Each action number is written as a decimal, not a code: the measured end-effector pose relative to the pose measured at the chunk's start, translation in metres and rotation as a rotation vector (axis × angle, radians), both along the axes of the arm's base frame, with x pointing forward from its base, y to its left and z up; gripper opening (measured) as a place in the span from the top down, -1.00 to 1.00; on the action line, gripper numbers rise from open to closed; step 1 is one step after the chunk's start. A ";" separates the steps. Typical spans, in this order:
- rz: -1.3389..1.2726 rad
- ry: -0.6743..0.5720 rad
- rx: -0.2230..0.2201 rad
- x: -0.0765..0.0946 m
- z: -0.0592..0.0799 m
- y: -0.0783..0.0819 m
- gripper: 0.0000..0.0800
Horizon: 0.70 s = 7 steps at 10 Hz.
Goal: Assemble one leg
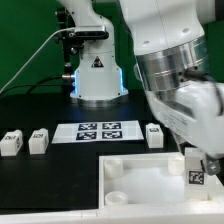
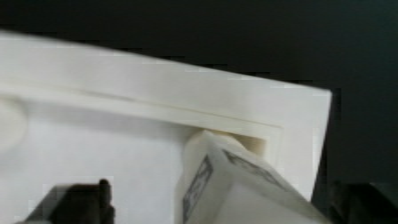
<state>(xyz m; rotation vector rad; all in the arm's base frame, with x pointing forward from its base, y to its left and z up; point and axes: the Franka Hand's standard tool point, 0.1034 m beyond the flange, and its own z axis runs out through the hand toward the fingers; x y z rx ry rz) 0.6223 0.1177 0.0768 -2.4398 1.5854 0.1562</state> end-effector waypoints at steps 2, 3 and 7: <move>0.330 -0.042 -0.039 -0.005 -0.002 -0.003 -0.61; 0.441 -0.073 -0.043 -0.004 -0.002 -0.004 -0.62; 0.781 -0.135 -0.067 -0.004 -0.003 -0.004 -0.62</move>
Offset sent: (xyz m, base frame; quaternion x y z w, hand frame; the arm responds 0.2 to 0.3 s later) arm 0.0000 0.0000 0.0000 0.0000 0.0000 -0.1790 0.9838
